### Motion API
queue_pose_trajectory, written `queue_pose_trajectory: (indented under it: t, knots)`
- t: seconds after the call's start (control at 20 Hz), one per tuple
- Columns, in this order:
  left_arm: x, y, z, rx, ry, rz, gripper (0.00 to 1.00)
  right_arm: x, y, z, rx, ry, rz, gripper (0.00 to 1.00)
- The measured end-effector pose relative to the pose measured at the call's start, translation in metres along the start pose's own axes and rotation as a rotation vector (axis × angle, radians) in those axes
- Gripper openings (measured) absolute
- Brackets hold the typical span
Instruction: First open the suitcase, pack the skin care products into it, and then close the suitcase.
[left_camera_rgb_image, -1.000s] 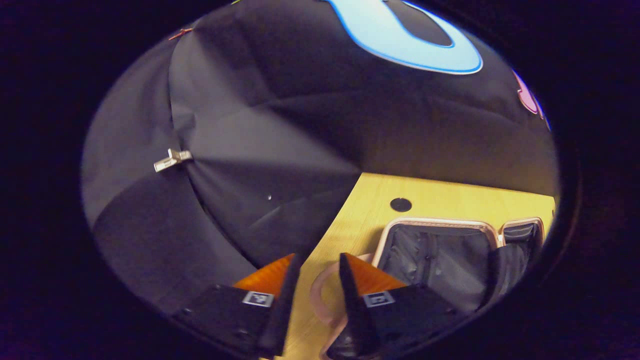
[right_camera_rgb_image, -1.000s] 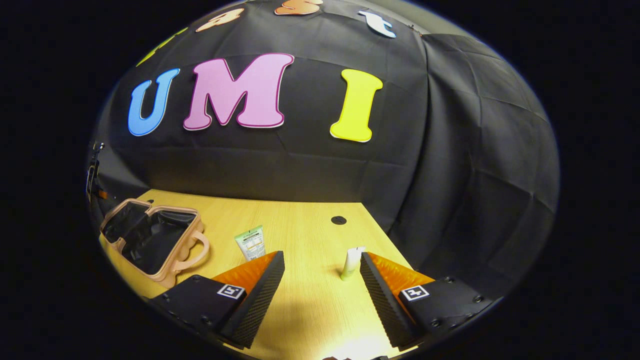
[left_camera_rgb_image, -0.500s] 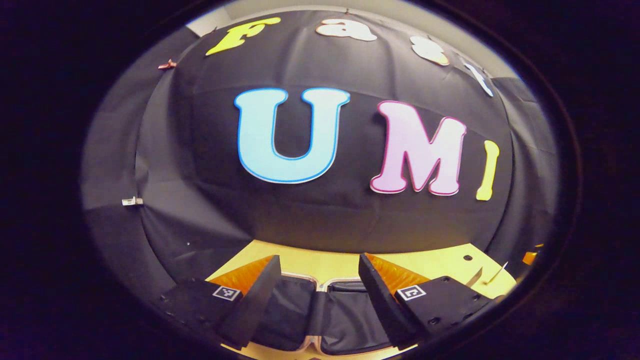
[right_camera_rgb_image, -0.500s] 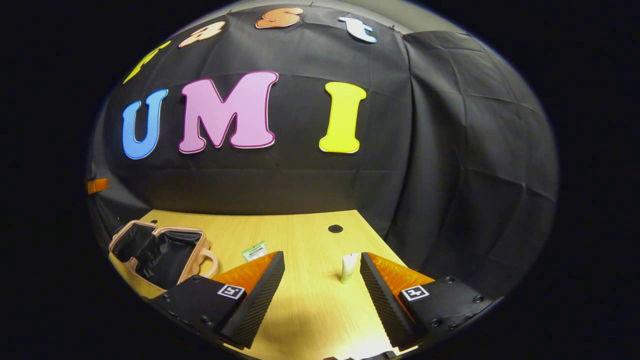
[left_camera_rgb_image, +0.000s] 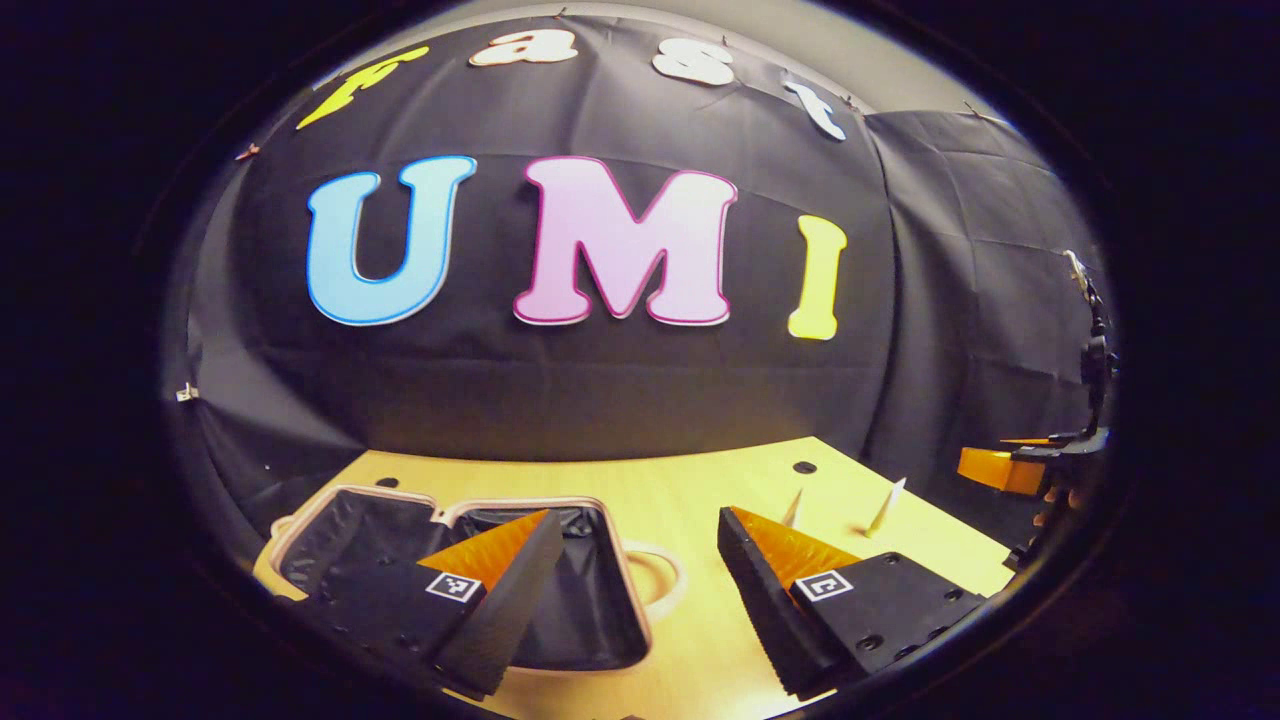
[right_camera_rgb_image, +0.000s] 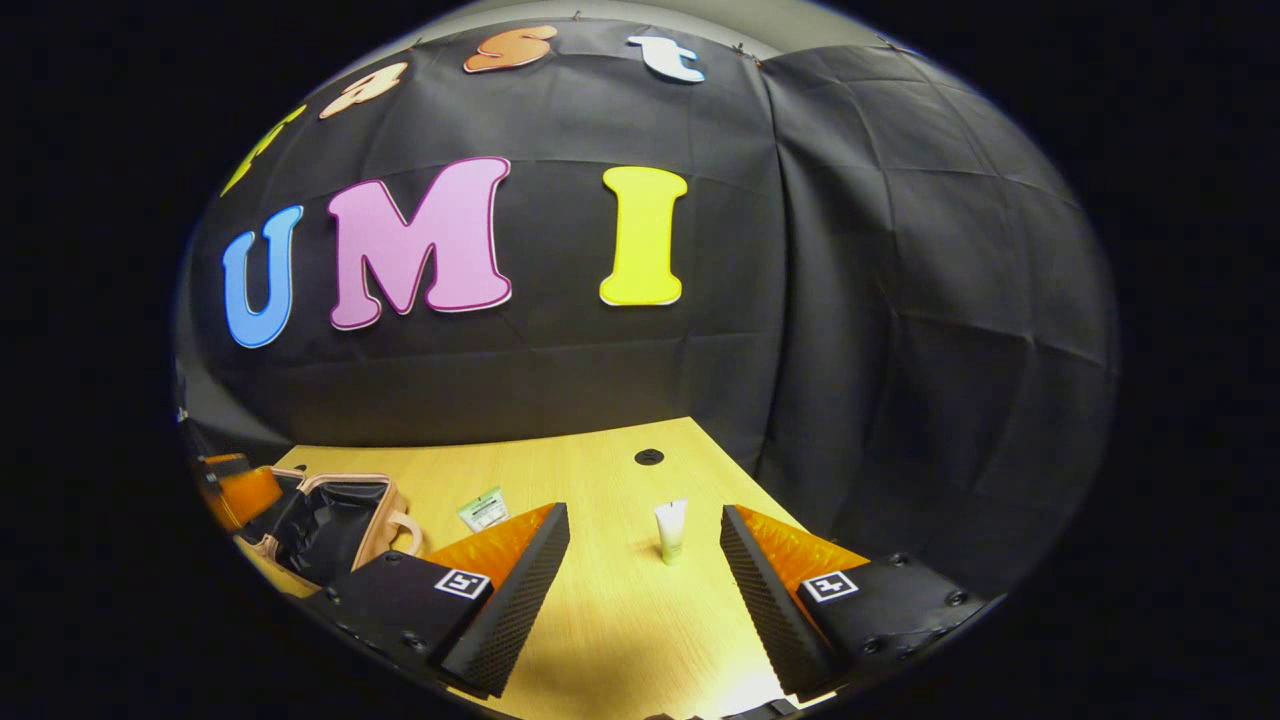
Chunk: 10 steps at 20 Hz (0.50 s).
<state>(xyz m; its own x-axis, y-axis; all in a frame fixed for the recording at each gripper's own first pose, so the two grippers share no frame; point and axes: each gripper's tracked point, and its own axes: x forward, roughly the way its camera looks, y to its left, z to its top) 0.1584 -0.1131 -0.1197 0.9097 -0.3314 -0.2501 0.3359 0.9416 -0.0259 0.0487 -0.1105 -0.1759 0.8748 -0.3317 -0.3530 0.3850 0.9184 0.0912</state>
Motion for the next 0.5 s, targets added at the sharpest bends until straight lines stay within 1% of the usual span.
queue_pose_trajectory:
  t: [0.25,0.35,0.4,0.5]
  knots:
    - [0.065,-0.082,-0.062,0.006,0.073,-0.136,0.98,0.034,-0.016,-0.035,0.009,0.053,0.007,0.98]
    - [0.094,-0.111,-0.093,0.008,0.13,-0.192,0.98,0.051,-0.021,-0.051,0.011,0.075,0.005,0.98]
    - [0.114,-0.119,-0.106,0.005,0.162,-0.195,0.99,0.061,-0.022,-0.058,0.014,0.089,-0.001,0.98]
    - [0.144,-0.13,-0.12,-0.005,0.182,-0.192,0.99,0.084,-0.024,-0.076,0.038,0.13,-0.006,0.98]
